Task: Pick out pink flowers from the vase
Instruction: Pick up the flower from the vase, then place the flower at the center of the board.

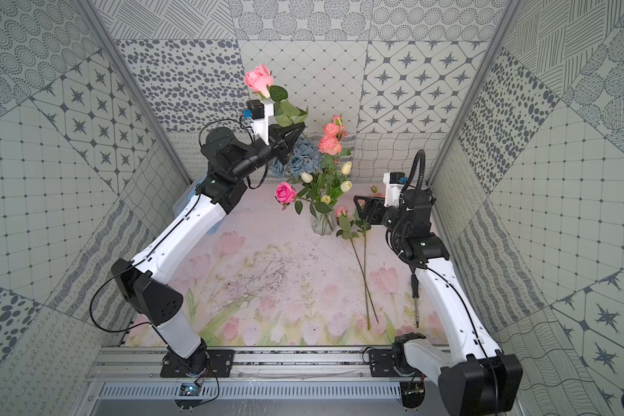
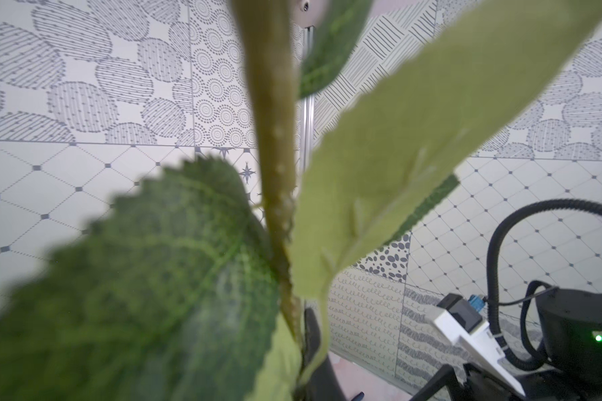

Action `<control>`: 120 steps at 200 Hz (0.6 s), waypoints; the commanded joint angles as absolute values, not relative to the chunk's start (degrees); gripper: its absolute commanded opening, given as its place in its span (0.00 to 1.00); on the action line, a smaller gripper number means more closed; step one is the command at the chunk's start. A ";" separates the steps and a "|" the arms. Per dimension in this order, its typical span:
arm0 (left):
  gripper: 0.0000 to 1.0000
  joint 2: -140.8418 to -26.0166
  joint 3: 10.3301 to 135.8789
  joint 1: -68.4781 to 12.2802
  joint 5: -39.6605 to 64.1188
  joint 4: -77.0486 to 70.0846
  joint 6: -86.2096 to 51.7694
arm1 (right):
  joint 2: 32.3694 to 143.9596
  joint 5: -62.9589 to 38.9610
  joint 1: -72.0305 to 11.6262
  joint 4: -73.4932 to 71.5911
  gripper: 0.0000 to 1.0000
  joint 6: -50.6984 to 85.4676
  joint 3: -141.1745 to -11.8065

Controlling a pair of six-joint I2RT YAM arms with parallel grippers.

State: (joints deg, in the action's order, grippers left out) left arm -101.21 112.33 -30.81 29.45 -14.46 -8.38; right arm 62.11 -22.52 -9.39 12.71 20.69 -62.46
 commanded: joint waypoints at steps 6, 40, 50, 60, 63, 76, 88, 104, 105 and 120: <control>0.00 -109.21 131.06 -32.39 48.08 -1.97 -7.63 | 58.15 -28.36 -11.09 8.02 0.78 16.86 -67.02; 0.00 -117.82 148.42 -36.37 57.80 11.05 -5.30 | 57.31 -32.52 -12.08 8.36 0.79 15.70 -73.35; 0.00 -118.71 149.69 -37.36 59.74 11.97 -5.36 | 57.29 -33.39 -12.45 8.07 0.79 15.39 -74.40; 0.00 -118.82 149.60 -38.24 60.84 12.56 -5.21 | 57.18 -34.47 -12.78 7.36 0.78 15.29 -74.94; 0.00 -118.86 149.61 -38.45 61.13 12.71 -5.19 | 57.13 -34.87 -12.83 7.16 0.78 15.29 -75.09; 0.00 -119.08 149.61 -39.41 62.58 13.80 -4.71 | 57.22 -35.87 -13.30 6.53 0.75 15.21 -75.40; 0.00 -119.10 149.67 -40.28 63.45 15.05 -4.10 | 57.48 -36.61 -13.66 6.26 0.71 15.04 -75.45; 0.00 -119.22 149.67 -41.45 64.45 16.05 -3.39 | 58.04 -37.41 -14.21 5.64 0.66 15.12 -75.32; 0.00 -119.29 149.67 -41.51 64.48 16.07 -3.36 | 58.02 -37.43 -14.22 5.59 0.66 15.12 -75.32; 0.00 -119.44 149.61 -42.33 64.75 16.46 -3.00 | 58.70 -37.69 -14.91 5.54 0.57 14.95 -75.40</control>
State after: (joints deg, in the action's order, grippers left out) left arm -118.91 148.40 -40.23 55.64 10.48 -5.87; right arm 57.78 -35.11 -13.89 8.23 16.45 -74.30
